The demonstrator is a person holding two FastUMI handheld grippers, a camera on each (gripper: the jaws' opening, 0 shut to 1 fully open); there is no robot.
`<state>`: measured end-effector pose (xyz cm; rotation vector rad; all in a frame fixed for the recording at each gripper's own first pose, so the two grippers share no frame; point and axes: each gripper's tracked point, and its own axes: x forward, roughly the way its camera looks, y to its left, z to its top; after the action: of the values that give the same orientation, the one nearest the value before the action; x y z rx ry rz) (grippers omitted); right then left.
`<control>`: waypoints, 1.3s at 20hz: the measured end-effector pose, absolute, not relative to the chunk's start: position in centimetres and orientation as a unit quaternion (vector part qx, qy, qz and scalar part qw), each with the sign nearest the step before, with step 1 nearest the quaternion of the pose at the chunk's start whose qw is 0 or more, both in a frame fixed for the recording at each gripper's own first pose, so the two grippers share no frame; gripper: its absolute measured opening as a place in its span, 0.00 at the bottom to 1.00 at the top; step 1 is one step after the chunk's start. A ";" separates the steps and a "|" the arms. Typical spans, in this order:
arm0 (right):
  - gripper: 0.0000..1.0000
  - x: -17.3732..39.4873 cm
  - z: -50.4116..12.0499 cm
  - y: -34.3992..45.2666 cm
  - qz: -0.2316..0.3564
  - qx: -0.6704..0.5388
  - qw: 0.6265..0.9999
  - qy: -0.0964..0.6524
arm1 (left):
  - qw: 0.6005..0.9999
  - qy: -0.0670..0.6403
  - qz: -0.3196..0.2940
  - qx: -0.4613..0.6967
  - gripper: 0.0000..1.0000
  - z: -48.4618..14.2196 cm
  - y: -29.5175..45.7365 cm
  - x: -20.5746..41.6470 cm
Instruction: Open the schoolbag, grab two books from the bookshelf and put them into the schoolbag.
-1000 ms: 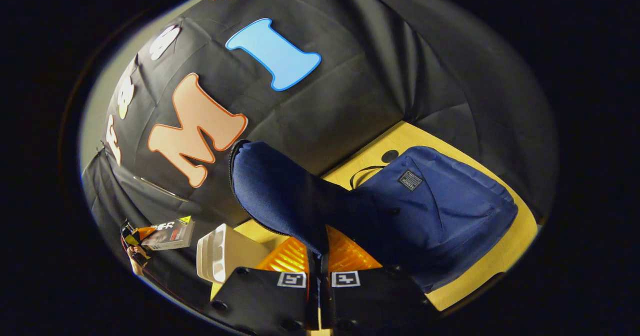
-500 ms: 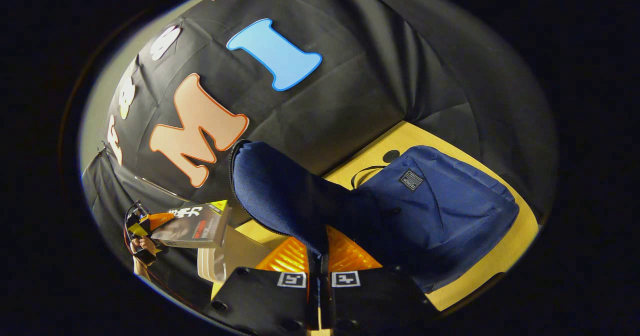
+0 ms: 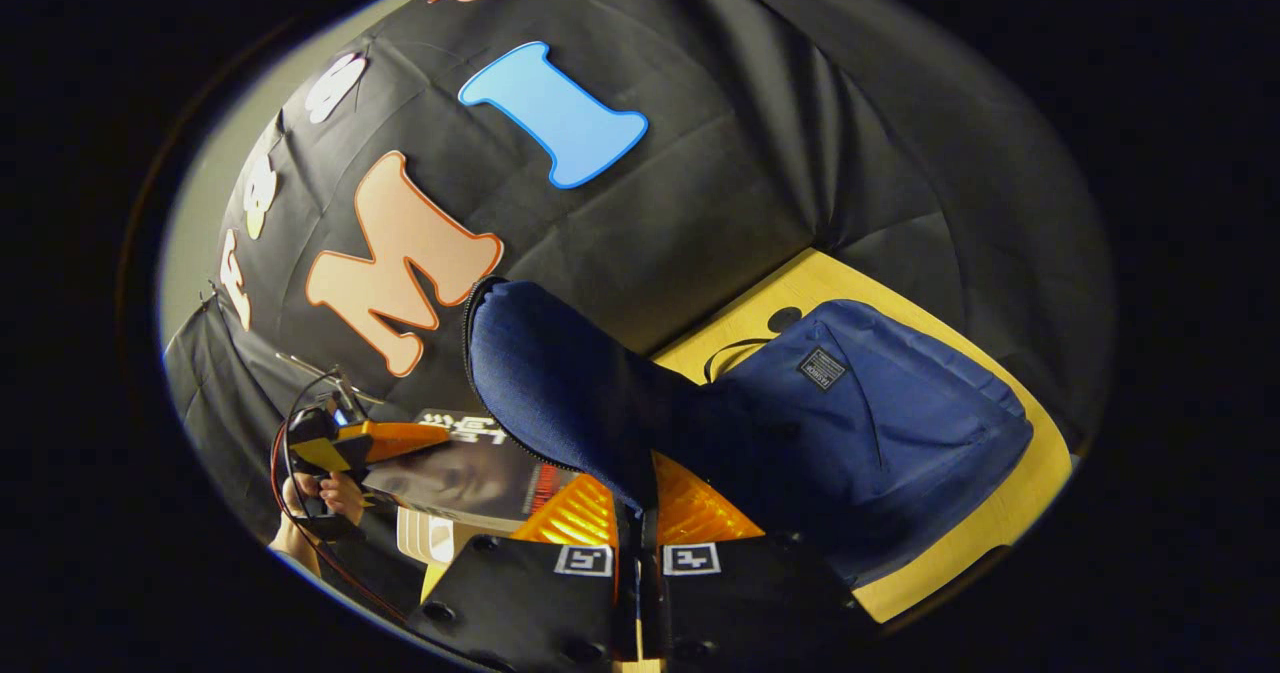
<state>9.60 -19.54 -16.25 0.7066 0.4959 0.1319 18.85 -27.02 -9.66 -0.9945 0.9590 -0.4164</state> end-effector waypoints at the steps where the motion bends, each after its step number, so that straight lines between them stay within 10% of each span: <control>1: 0.06 9.5 -16.2 -19.6 0.066 0.343 0.906 0.239 | 0.748 0.447 -0.186 -0.454 0.36 -10.4 -28.0 18.8; 19: 0.05 8.0 -16.1 -19.4 0.110 0.323 0.908 0.244 | 0.663 0.460 -0.169 -0.565 0.37 -17.8 -41.4 15.3; 26: 0.03 8.0 -16.3 -19.4 0.108 0.318 0.909 0.247 | 0.616 0.487 -0.151 -0.601 0.52 -19.9 -45.0 14.8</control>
<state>7.96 -19.36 -16.31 0.6553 0.5098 0.2229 14.82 -45.05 -19.90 -1.3847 1.1211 -0.3470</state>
